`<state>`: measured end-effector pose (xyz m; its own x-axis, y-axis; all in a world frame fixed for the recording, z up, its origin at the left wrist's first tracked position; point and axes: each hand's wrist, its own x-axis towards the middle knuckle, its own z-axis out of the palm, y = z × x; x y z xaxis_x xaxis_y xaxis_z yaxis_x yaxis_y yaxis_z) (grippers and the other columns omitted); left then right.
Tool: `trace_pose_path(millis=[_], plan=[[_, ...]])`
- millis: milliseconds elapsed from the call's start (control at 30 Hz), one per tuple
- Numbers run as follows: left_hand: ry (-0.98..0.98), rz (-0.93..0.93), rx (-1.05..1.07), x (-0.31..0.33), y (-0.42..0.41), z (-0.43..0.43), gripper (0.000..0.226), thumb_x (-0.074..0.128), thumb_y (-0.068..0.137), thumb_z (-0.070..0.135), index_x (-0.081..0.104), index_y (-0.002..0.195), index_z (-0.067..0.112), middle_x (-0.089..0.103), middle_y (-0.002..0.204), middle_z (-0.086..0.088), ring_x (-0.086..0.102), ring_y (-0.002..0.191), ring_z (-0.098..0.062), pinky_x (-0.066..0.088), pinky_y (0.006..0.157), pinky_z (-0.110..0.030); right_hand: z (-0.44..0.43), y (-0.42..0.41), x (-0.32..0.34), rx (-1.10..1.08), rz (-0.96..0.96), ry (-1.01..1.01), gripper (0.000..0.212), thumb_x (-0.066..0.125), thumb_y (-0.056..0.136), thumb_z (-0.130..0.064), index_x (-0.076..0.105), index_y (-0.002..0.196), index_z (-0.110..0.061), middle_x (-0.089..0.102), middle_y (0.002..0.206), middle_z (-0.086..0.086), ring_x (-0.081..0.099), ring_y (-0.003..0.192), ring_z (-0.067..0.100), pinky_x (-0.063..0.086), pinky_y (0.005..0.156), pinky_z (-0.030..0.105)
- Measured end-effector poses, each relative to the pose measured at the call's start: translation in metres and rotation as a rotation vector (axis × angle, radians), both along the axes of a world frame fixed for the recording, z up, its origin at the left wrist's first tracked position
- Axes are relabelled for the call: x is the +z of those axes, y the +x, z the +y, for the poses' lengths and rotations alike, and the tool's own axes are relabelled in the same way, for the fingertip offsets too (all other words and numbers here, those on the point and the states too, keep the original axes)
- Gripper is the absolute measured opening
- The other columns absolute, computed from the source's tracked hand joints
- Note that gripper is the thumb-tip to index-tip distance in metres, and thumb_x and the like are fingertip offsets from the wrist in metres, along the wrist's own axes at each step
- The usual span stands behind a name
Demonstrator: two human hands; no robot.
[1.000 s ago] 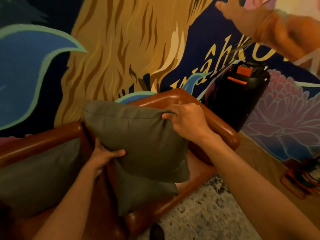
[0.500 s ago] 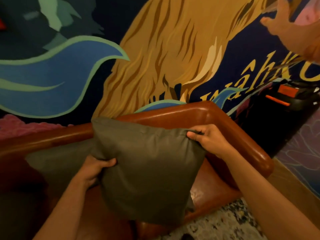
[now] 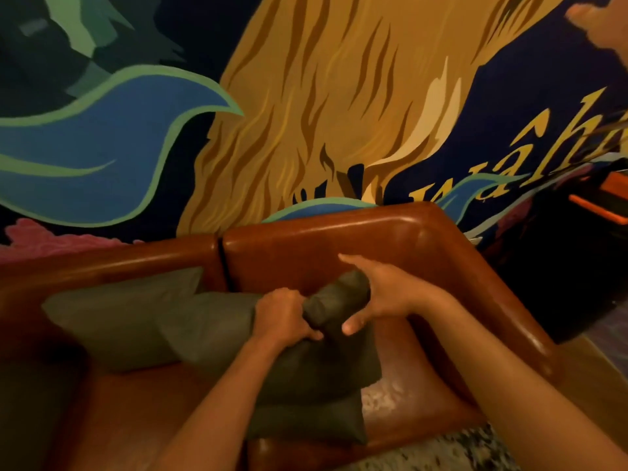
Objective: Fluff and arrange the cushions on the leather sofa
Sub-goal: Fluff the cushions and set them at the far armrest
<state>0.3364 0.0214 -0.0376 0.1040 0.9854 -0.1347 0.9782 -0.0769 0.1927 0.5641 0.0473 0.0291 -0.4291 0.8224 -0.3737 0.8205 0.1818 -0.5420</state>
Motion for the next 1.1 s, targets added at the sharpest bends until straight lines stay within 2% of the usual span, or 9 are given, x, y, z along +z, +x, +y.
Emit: trace_pose_path(millis=[100,200,333,467,700,833,933,1000,1100], plan=[[-0.106,0.048,-0.122,-0.045,0.035,-0.003,0.070,0.083,0.068,0.061,0.067,0.124,0.022,0.065,0.127,-0.004,0.055,0.121,-0.026,0.041,0.102,-0.038,0.001,0.000,-0.042,0.142,-0.440,0.069,0.140,0.092,0.065,-0.063,0.008,0.172,-0.030,-0.006,0.178,0.010,-0.006,0.164,0.035,0.006,0.131,0.053],[-0.197,0.038,-0.213,-0.091,0.041,-0.015,0.086,0.079,0.071,0.063,0.051,0.146,0.029,0.050,0.146,0.001,0.041,0.137,-0.024,0.029,0.115,-0.041,-0.013,-0.004,-0.095,0.221,-0.493,0.008,0.142,0.091,0.072,-0.057,-0.002,0.172,-0.021,-0.011,0.177,0.015,-0.012,0.163,0.037,-0.002,0.132,0.054],[-0.177,0.092,-0.382,-0.108,0.026,-0.016,0.129,0.084,0.058,0.069,0.019,0.161,0.027,0.023,0.167,0.003,0.017,0.155,-0.022,0.004,0.128,-0.049,-0.022,-0.014,-0.144,0.243,-0.453,0.040,0.143,0.092,0.071,-0.053,-0.002,0.172,-0.015,0.007,0.178,0.012,0.006,0.164,0.034,0.003,0.132,0.051],[-0.233,0.156,-0.342,-0.108,-0.030,-0.002,0.155,0.087,0.040,0.071,-0.004,0.162,0.038,0.014,0.171,0.005,0.011,0.158,-0.023,0.003,0.126,-0.058,-0.006,-0.027,-0.164,0.229,-0.397,0.113,0.139,0.093,0.064,-0.056,0.012,0.170,-0.020,0.028,0.171,0.010,0.029,0.155,0.034,0.020,0.129,0.052],[-0.259,0.071,-0.158,-0.124,-0.137,0.024,0.155,0.076,0.029,0.081,0.009,0.162,0.037,0.027,0.166,0.007,0.024,0.153,-0.018,0.010,0.127,-0.052,0.034,-0.054,-0.156,0.252,-0.498,-0.004,0.152,0.096,0.056,-0.062,0.006,0.171,-0.021,0.038,0.161,0.014,0.037,0.149,0.038,0.026,0.125,0.054],[-0.338,0.085,-0.205,-0.124,-0.147,0.044,0.166,0.075,0.024,0.085,-0.005,0.162,0.038,0.010,0.171,0.005,0.003,0.159,-0.024,-0.005,0.126,-0.055,0.047,-0.066,-0.157,0.197,-0.516,0.016,0.122,0.097,0.059,-0.055,0.036,0.158,-0.016,0.058,0.143,0.014,0.056,0.132,0.035,0.040,0.114,0.049],[-0.372,0.084,-0.239,-0.117,-0.149,0.061,0.152,0.078,0.027,0.081,0.012,0.159,0.041,0.034,0.161,0.010,0.031,0.150,-0.019,0.011,0.126,-0.049,0.048,-0.070,-0.160,0.150,-0.512,0.052,0.097,0.096,0.065,-0.049,0.051,0.143,-0.013,0.067,0.133,0.014,0.065,0.121,0.035,0.049,0.105,0.047],[-0.426,0.034,-0.209,-0.111,-0.143,0.072,0.119,0.082,0.033,0.074,0.038,0.139,0.043,0.059,0.137,0.014,0.055,0.129,-0.015,0.039,0.109,-0.038,0.047,-0.072,-0.157,0.120,-0.509,0.054,0.086,0.095,0.069,-0.046,0.057,0.138,-0.012,0.068,0.131,0.015,0.066,0.120,0.036,0.051,0.101,0.046],[-0.405,0.067,-0.237,-0.100,-0.130,0.093,0.102,0.082,0.032,0.076,0.050,0.121,0.038,0.072,0.118,0.010,0.067,0.113,-0.018,0.052,0.086,-0.036,0.049,-0.063,-0.146,0.057,-0.511,0.048,0.072,0.094,0.071,-0.046,0.066,0.128,-0.012,0.071,0.126,0.016,0.069,0.115,0.037,0.055,0.093,0.046]])
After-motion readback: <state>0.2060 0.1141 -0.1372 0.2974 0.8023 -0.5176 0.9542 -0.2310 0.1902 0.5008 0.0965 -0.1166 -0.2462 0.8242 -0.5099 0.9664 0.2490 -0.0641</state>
